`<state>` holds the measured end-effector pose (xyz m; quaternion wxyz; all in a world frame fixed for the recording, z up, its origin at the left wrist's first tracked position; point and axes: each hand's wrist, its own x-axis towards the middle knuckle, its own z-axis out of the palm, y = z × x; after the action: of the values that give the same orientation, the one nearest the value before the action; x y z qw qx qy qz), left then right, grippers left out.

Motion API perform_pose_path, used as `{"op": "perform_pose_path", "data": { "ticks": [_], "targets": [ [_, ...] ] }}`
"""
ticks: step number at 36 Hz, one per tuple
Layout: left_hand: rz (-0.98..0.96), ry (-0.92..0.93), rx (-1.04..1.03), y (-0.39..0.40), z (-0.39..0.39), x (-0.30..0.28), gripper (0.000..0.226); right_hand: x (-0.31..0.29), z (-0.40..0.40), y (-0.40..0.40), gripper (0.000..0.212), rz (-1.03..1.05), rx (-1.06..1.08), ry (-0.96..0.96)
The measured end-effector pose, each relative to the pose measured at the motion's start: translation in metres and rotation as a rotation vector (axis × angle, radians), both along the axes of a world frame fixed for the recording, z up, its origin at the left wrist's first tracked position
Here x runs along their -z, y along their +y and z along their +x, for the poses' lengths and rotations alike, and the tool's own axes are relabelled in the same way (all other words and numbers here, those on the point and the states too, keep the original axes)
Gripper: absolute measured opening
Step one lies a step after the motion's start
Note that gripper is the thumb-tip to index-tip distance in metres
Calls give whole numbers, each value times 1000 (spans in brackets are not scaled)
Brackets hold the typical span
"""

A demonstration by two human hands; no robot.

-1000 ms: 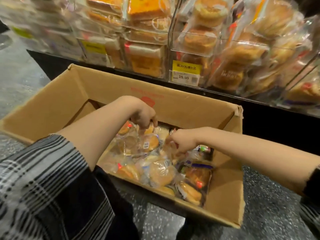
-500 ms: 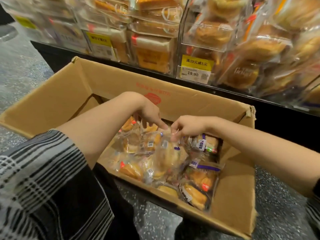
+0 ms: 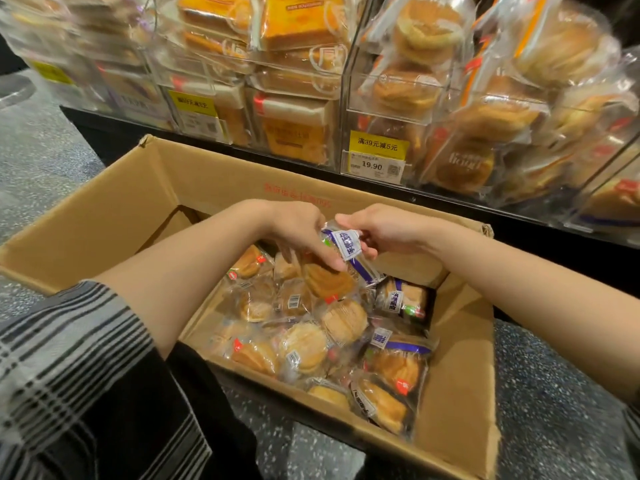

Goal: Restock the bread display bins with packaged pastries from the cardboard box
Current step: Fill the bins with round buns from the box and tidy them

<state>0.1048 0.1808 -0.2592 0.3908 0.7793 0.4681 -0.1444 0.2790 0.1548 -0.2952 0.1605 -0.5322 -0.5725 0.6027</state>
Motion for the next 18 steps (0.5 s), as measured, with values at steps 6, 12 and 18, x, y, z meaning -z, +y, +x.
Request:
{"op": "perform_pose_path", "data": {
  "ticks": [6, 12, 18],
  "targets": [
    [22, 158, -1, 7, -7, 2, 47, 12, -9, 6, 54, 18, 202, -90],
    [-30, 311, 0, 9, -16, 9, 37, 49, -14, -3, 21, -140, -134, -559],
    [-51, 393, 11, 12, -23, 9, 47, 86, -20, -27, 17, -237, -221, -647]
  ]
}}
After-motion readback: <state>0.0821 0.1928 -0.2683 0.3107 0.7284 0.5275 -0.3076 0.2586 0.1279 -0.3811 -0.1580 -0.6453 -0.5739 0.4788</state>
